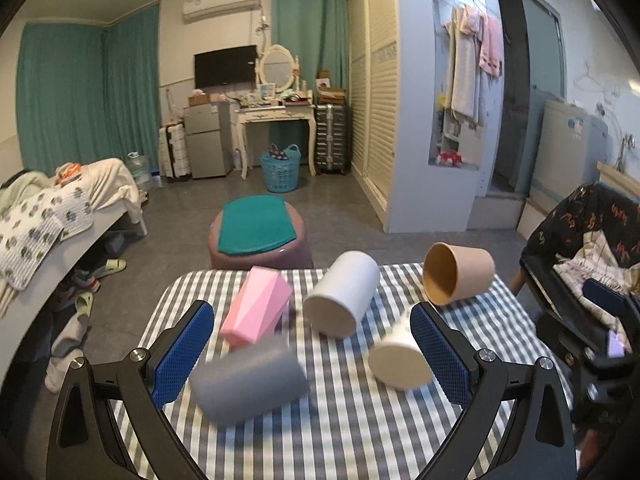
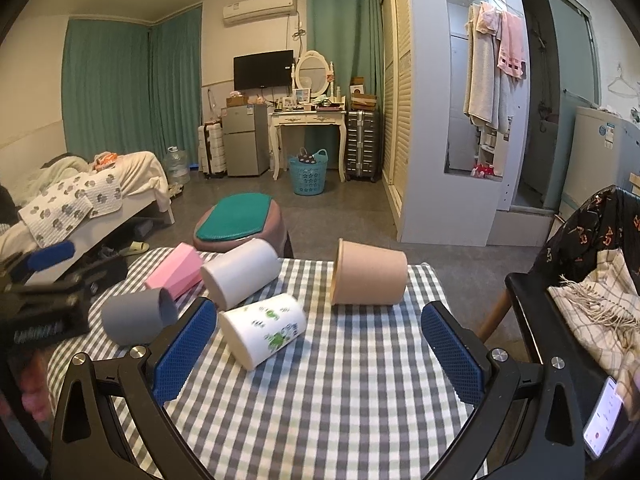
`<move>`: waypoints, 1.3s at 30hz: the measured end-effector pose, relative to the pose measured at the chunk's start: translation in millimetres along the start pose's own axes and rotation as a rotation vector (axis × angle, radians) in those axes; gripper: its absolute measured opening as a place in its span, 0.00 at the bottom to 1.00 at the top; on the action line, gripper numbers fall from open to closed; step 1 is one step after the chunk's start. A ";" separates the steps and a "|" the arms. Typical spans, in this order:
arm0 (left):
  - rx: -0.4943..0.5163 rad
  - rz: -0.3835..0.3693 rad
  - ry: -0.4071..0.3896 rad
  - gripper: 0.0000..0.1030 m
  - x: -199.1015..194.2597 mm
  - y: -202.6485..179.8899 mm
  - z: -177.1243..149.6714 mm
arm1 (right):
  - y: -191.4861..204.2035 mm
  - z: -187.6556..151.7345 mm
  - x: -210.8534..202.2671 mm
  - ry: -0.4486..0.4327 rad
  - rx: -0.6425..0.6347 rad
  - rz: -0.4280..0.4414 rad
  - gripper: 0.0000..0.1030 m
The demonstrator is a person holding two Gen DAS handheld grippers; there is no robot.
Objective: Flip cup upside down
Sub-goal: 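Reach the left gripper to the plain white cup and grasp it, then lift the white cup with the left gripper and turn it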
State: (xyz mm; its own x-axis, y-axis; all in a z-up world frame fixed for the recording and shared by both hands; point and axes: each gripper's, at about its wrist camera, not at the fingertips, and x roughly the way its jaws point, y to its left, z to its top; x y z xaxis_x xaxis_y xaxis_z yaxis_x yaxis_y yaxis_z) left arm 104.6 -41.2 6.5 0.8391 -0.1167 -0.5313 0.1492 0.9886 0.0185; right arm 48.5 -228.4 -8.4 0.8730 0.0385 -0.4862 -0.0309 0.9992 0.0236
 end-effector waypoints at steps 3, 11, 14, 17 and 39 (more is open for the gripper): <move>0.053 -0.043 0.040 0.99 33.1 -7.5 17.4 | -9.8 0.9 13.8 0.015 0.013 0.001 1.00; 0.146 -0.075 0.222 0.99 135.7 -30.8 33.0 | -44.8 -2.3 56.0 0.067 0.069 -0.004 1.00; 0.181 -0.072 0.295 0.97 166.4 -39.1 26.9 | -55.6 -5.4 70.2 0.083 0.087 -0.008 1.00; 0.213 -0.042 0.364 0.97 188.4 -43.6 19.2 | -65.4 -8.7 83.3 0.099 0.104 -0.008 1.00; 0.169 -0.062 0.309 0.69 140.8 -24.6 37.9 | -69.1 -4.8 69.6 0.079 0.131 -0.011 1.00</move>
State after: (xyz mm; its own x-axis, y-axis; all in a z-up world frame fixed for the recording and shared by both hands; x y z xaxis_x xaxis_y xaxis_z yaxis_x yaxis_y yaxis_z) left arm 238.9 -85.6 -36.7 0.6320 -0.1163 -0.7662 0.3011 0.9479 0.1045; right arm 109.1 -294.7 -48.1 0.8316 0.0326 -0.5544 0.0471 0.9905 0.1289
